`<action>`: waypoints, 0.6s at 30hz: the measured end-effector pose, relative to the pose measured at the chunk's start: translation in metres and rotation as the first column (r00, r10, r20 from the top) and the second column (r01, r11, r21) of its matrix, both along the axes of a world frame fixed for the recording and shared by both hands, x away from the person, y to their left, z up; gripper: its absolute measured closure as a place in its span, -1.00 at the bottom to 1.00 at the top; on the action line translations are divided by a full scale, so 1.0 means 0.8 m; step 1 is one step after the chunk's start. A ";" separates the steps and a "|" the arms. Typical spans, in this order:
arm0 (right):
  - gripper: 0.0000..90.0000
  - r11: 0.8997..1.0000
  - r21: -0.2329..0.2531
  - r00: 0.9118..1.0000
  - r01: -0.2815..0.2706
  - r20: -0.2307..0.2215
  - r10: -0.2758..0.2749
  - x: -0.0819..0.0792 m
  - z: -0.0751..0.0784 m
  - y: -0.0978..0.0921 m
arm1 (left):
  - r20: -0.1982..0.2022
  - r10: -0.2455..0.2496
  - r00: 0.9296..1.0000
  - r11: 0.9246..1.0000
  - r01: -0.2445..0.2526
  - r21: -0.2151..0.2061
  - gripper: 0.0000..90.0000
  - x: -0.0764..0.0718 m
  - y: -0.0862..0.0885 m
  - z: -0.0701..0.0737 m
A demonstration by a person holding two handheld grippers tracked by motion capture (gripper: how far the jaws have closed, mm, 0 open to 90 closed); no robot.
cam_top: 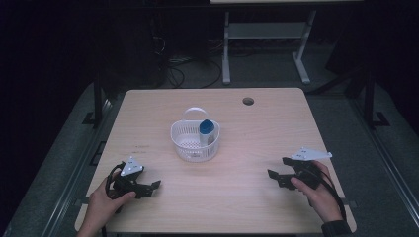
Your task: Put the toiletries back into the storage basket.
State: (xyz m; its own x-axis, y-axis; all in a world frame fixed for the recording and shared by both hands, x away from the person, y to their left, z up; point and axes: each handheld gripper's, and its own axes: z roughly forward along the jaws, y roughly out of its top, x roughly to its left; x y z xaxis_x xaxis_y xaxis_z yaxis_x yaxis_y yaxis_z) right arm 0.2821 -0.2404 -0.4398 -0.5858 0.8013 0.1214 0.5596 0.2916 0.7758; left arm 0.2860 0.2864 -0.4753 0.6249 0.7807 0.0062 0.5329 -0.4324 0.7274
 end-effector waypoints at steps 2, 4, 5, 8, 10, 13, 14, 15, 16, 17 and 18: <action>-0.48 1.000 -0.003 1.000 0.013 -0.005 -0.013 -0.004 -0.004 -0.005 | 0.000 0.000 1.000 1.000 0.000 0.000 -0.71 0.000 0.000 0.000; -0.48 1.000 -0.015 1.000 0.025 -0.010 -0.026 -0.007 -0.008 -0.011 | 0.000 0.000 1.000 1.000 0.000 0.000 -0.71 0.000 0.000 0.000; -0.48 0.999 -0.020 0.999 0.033 -0.011 -0.033 -0.009 -0.010 -0.013 | 0.000 0.000 1.000 1.000 0.000 0.000 -0.71 0.000 0.000 0.000; -0.48 0.997 -0.064 0.998 0.054 -0.013 -0.055 -0.013 -0.016 -0.020 | 0.000 0.000 1.000 1.000 0.000 0.000 -0.71 0.000 0.000 0.000; -0.48 0.994 -0.092 0.998 0.064 -0.019 -0.066 -0.016 -0.021 -0.024 | 0.000 0.000 1.000 1.000 0.000 0.000 -0.71 0.000 0.000 0.000; -0.48 0.989 -0.129 0.997 0.071 -0.030 -0.075 -0.019 -0.028 -0.027 | 0.000 0.000 1.000 1.000 0.000 0.000 -0.71 0.000 0.000 0.000; -0.48 0.987 -0.141 0.996 0.072 -0.034 -0.077 -0.019 -0.031 -0.028 | 0.000 0.000 1.000 1.000 0.000 0.000 -0.71 0.000 0.000 0.000; -0.49 0.986 -0.149 0.996 0.071 -0.040 -0.078 -0.019 -0.033 -0.028 | 0.000 0.000 1.000 1.000 0.000 0.001 -0.71 0.000 0.000 0.000; -0.51 0.985 -0.155 0.996 0.070 -0.049 -0.079 -0.019 -0.035 -0.028 | 0.000 0.000 1.000 1.000 0.000 0.000 -0.71 0.000 0.000 0.000; -0.52 0.985 -0.159 0.995 0.069 -0.056 -0.079 -0.018 -0.037 -0.028 | 0.000 0.000 1.000 1.000 0.000 0.000 -0.71 0.000 0.000 0.000; -0.52 0.984 -0.167 0.995 0.067 -0.059 -0.077 -0.018 -0.038 -0.027 | 0.000 0.000 1.000 1.000 0.000 0.000 -0.71 0.000 0.000 0.000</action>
State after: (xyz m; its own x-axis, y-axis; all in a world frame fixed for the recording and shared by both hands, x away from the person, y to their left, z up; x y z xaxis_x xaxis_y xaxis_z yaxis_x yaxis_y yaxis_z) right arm 0.2679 -0.2621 -0.4703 -0.5210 0.8533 0.0201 0.6314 0.3694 0.6818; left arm 0.2859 0.2864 -0.4754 0.6248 0.7808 0.0063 0.5331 -0.4325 0.7271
